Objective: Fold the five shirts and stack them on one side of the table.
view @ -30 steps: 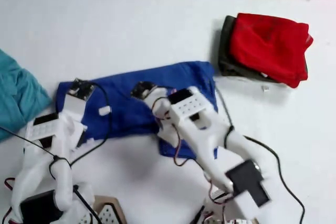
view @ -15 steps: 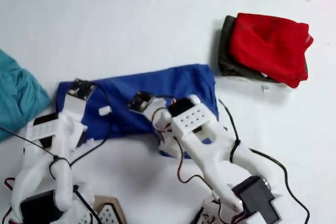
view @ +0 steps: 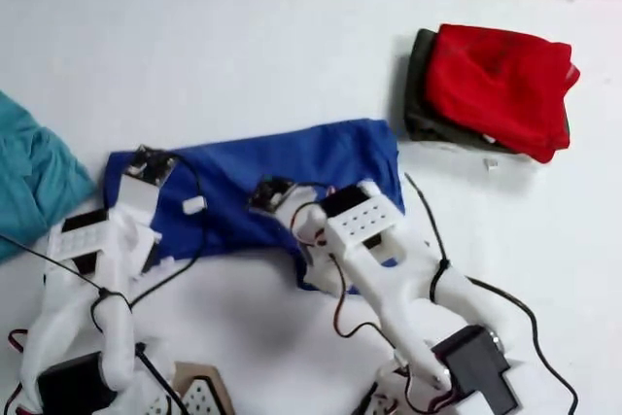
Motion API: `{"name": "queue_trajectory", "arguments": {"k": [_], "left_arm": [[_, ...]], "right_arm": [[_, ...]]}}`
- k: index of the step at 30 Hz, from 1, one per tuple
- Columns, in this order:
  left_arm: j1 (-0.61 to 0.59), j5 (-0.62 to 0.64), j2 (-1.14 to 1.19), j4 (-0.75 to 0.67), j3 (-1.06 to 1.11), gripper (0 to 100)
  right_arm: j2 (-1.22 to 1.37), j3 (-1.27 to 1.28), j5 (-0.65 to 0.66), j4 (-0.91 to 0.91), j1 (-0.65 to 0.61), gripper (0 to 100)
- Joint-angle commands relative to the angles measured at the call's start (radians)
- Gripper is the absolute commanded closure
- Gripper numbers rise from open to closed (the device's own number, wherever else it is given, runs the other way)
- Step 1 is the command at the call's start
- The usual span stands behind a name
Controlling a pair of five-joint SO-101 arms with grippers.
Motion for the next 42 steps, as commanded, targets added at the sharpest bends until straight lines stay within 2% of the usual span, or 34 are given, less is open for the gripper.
{"name": "queue_trajectory", "arguments": {"k": [1,7,13,18,24,26,28,29,31,33,39,42], "left_arm": [[0.006,0.008,-0.017,-0.008,0.002,97],[0.006,0.008,-0.017,-0.008,0.002,97],[0.006,0.008,-0.017,-0.008,0.002,97],[0.006,0.008,-0.017,-0.008,0.002,97],[0.006,0.008,-0.017,-0.008,0.002,97],[0.006,0.008,-0.017,-0.008,0.002,97],[0.006,0.008,-0.017,-0.008,0.002,97],[0.006,0.008,-0.017,-0.008,0.005,97],[0.006,0.008,-0.017,-0.009,0.007,97],[0.006,0.008,-0.017,-0.009,0.007,97],[0.006,0.006,-0.017,-0.009,0.007,97],[0.006,0.006,-0.017,-0.009,0.007,97]], "right_arm": [[-0.036,0.000,0.037,0.036,-0.041,73.8],[-0.025,0.034,0.037,-0.008,-0.070,73.8],[-0.010,0.100,0.044,-0.163,-0.001,73.7],[0.142,0.095,0.044,-0.209,0.024,73.7],[0.242,0.003,0.044,-0.166,0.025,75.0],[0.249,-0.003,0.044,-0.166,0.025,82.5],[0.249,-0.003,0.044,-0.166,0.025,97.2],[0.249,-0.002,0.044,-0.166,0.027,99.4],[0.249,-0.002,0.044,-0.160,0.030,94.7],[0.248,-0.012,0.044,-0.159,0.044,98.2],[0.248,-0.161,0.054,-0.041,0.139,98.1],[0.248,-0.276,0.132,0.053,0.182,98.1]]}}
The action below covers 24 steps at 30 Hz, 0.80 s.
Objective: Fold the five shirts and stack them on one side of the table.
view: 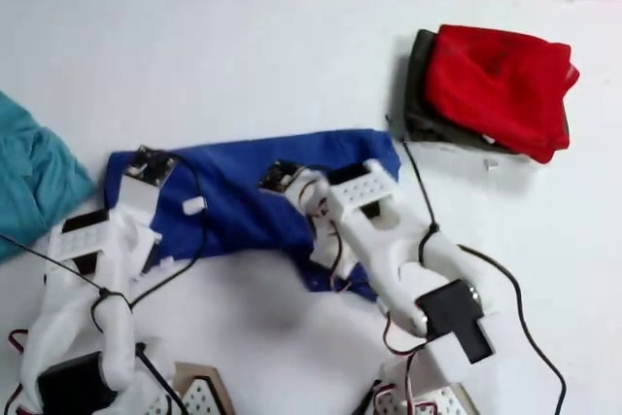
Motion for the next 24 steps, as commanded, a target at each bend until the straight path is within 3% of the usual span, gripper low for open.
{"name": "queue_trajectory", "arguments": {"k": [1,6,15,18,24], "left_arm": [[0.006,0.006,-0.015,-0.006,0.002,97],[0.006,0.006,-0.015,-0.006,0.002,97],[0.006,0.008,-0.015,-0.006,0.004,97],[0.006,0.008,-0.015,-0.006,0.004,97],[0.006,0.008,-0.015,-0.006,0.004,97]], "right_arm": [[0.002,-0.147,0.078,0.111,0.054,98.1],[0.012,-0.353,0.143,0.200,0.111,98.1],[0.214,-0.641,0.130,0.124,0.131,98.1],[0.343,-0.773,0.034,0.130,0.139,96.1],[0.516,-1.028,-0.218,0.157,0.180,79.5]]}}
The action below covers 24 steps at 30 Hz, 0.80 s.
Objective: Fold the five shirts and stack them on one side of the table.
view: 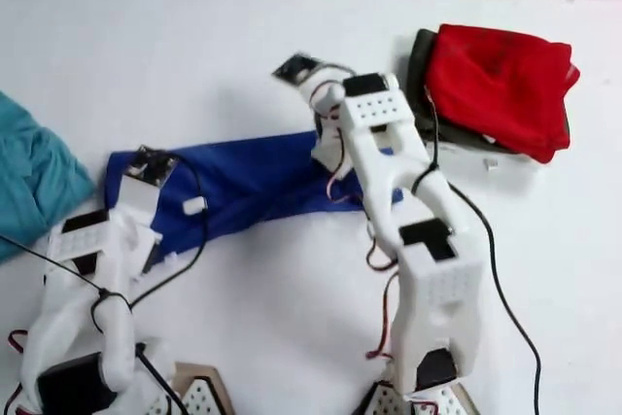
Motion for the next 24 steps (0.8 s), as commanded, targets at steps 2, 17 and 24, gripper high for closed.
{"name": "queue_trajectory", "arguments": {"k": [2,17,24], "left_arm": [[0.006,0.008,-0.015,-0.006,0.004,97],[0.006,0.006,-0.015,-0.006,0.005,97],[0.006,0.005,-0.015,-0.006,0.005,97]], "right_arm": [[0.045,-0.216,-0.152,0.041,0.030,79.7],[0.041,-0.410,-0.212,0.394,0.039,97.4],[-0.044,-0.141,-0.132,0.392,0.025,98.0]]}}
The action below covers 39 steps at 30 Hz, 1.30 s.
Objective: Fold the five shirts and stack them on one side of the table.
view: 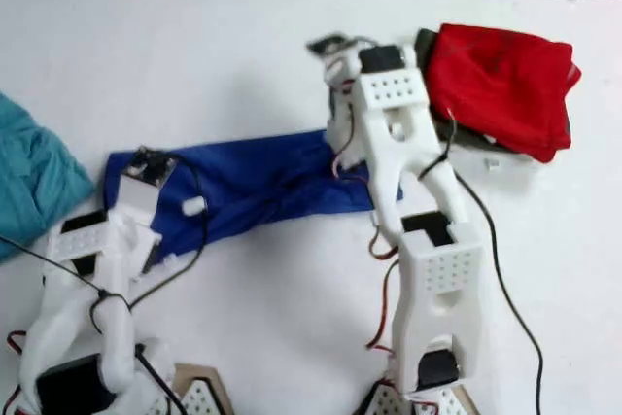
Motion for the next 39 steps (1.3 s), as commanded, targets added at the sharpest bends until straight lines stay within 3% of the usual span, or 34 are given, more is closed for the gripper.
{"name": "queue_trajectory", "arguments": {"k": [1,9,16,23,26,32,39], "left_arm": [[0.006,0.005,-0.015,-0.005,0.002,97],[0.008,0.005,-0.015,-0.005,0.002,97],[0.008,0.008,-0.015,-0.005,0.002,97],[0.006,0.008,-0.015,-0.005,0.002,97],[0.006,0.008,-0.015,-0.005,0.002,97],[0.006,0.008,-0.015,-0.005,0.002,97],[0.006,0.008,-0.015,-0.005,0.002,97]], "right_arm": [[-0.101,0.087,0.052,0.019,-0.013,98.0],[-0.074,0.104,0.051,-0.150,-0.082,98.0],[-0.061,0.104,-0.078,-0.325,-0.171,98.0],[0.018,0.114,-0.069,-0.398,-0.208,98.0],[0.042,0.103,-0.069,-0.381,-0.191,98.0],[-0.093,-0.015,-0.066,-0.165,-0.136,98.0],[-0.237,0.012,0.064,-0.030,-0.030,98.0]]}}
